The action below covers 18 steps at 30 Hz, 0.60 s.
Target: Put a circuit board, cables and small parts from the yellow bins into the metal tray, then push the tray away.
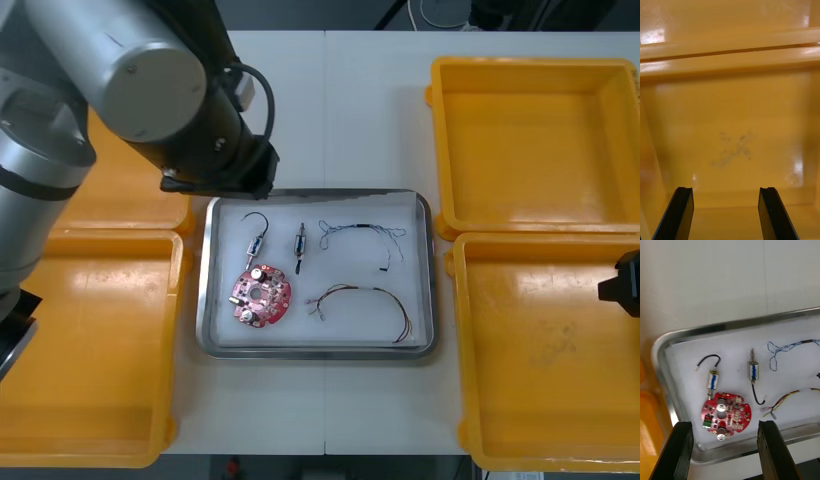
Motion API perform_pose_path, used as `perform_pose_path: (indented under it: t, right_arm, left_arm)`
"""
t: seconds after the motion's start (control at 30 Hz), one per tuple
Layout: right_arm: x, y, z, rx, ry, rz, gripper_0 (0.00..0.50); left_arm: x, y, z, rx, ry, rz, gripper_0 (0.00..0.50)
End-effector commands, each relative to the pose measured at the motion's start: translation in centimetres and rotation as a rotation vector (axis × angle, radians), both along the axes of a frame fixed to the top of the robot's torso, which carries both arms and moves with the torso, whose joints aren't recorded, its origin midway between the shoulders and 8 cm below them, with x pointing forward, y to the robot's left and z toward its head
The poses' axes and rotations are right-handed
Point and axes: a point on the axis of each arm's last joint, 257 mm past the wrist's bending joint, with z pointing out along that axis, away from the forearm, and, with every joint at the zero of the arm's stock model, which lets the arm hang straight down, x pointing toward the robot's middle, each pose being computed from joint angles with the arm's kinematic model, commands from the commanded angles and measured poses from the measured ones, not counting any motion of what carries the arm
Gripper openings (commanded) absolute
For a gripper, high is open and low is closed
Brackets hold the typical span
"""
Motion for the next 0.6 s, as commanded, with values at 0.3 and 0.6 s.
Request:
perform_pose_path:
  t: [0.3,0.6]
  right_arm:
    - [1.1,4.9,2.6,-0.042,-0.004,0.220,0.500]
    - [2.3,12.4,3.7,-0.108,-0.020,0.464,0.500]
  left_arm:
    - [0.0,11.3,2.7,0.057,-0.088,0.019,0.500]
    - [-1.0,19.2,2.2,0.100,-0.085,0.094,0.500]
